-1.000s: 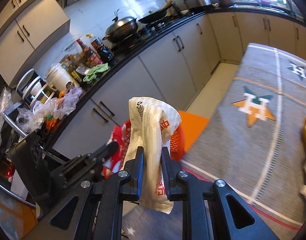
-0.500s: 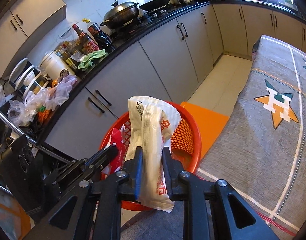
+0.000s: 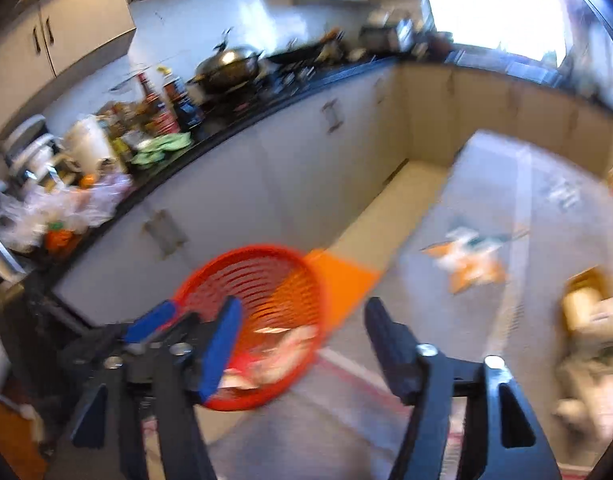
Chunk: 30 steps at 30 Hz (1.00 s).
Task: Collect trash
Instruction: 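Open the left gripper over the red basket while the right gripper releases the printed bag into it, then grasp the white sock with the left gripper while the right gripper grasps the white medicine box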
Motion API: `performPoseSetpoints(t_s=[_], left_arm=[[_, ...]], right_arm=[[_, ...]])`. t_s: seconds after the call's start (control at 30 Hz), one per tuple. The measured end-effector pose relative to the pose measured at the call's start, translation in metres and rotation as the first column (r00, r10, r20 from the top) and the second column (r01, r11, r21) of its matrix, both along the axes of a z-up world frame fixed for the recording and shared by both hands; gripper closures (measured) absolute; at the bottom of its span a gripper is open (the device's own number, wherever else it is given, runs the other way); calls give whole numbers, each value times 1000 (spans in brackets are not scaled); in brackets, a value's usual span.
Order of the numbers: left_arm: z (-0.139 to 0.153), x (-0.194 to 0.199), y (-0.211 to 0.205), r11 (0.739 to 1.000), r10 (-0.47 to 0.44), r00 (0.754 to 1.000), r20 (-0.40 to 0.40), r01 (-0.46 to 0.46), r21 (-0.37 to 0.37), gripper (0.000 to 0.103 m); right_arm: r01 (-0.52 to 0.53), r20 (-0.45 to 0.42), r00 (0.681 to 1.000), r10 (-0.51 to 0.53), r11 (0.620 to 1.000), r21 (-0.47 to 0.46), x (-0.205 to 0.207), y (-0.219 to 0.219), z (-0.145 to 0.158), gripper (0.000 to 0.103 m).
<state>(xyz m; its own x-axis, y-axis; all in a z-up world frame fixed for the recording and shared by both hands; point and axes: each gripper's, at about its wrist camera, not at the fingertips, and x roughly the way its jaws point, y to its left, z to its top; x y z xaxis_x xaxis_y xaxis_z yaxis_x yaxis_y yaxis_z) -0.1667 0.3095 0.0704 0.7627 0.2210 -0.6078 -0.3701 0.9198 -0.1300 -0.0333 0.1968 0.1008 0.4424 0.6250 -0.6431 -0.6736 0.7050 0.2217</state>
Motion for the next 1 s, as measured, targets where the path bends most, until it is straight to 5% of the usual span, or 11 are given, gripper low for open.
performPoseSetpoints(t_s=[0.07,0.17,0.43,0.63,0.87,1.0], left_arm=[[4,1,-12,1000,-19,1000,5,19,13,65],[8,5,-30,998,-54,999,7,53,26,63],[12,20,-86,986,-160,987,-12,160,46,61],[9,38,-135,968,-243,969,-53,246,59,55],[3,56,-181,944,-316,944,-94,323,67,52],[-2,65,-200,933,-348,930,-119,356,56,44]], right_arm=[[78,128,989,-72,996,-44,-13,-17,10,12],[136,205,971,-122,989,-56,-22,-43,20,11],[243,233,941,-245,969,35,-27,-133,31,11],[296,101,946,-306,949,108,-6,-217,26,11],[455,-100,889,-446,883,112,46,-305,1,22],[489,-223,860,-459,866,105,78,-321,-16,26]])
